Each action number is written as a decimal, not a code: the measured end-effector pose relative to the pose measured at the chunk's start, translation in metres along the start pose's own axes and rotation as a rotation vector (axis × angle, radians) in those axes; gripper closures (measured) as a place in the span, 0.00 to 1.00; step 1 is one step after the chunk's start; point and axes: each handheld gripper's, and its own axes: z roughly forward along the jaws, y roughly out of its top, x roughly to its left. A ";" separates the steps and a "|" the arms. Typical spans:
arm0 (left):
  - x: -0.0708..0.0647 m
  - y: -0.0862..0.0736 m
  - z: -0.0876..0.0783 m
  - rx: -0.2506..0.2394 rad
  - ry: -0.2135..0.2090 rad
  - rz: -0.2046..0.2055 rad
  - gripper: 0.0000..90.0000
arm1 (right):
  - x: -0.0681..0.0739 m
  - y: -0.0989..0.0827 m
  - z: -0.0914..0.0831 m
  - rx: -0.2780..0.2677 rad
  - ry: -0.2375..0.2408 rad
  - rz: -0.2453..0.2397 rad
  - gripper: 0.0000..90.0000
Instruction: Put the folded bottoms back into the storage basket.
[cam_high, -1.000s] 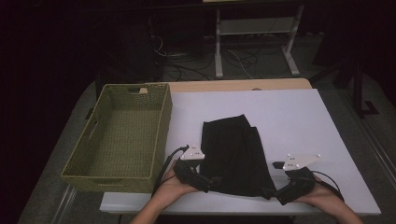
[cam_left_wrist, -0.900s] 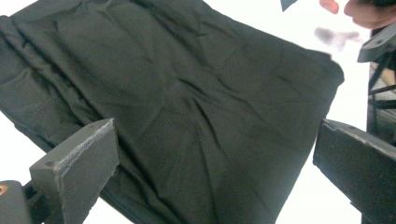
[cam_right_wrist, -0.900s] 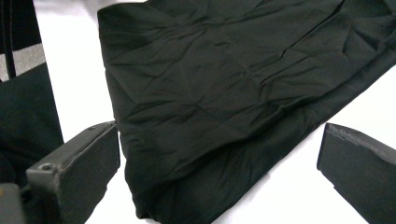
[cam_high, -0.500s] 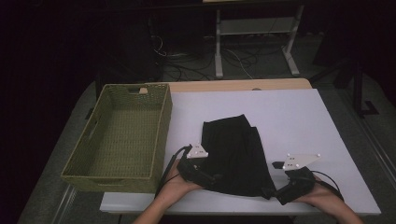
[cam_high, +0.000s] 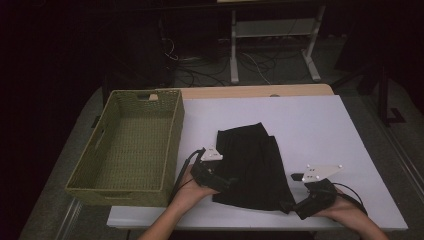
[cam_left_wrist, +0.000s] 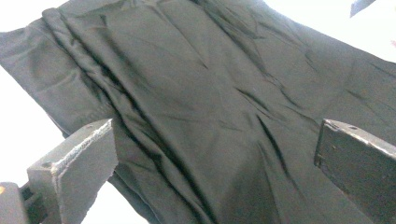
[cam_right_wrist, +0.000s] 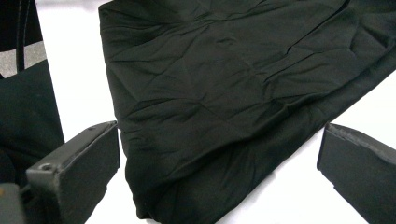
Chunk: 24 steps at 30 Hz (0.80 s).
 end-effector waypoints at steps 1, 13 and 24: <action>0.001 0.001 0.001 -0.001 0.000 -0.002 0.00 | 0.000 0.000 0.000 0.000 0.001 -0.001 0.00; 0.014 0.016 0.011 -0.006 0.033 -0.036 0.00 | 0.000 0.000 0.000 -0.001 0.005 0.001 0.00; 0.030 0.032 0.019 -0.009 0.078 -0.066 0.01 | 0.000 0.000 0.000 -0.003 0.010 0.005 0.00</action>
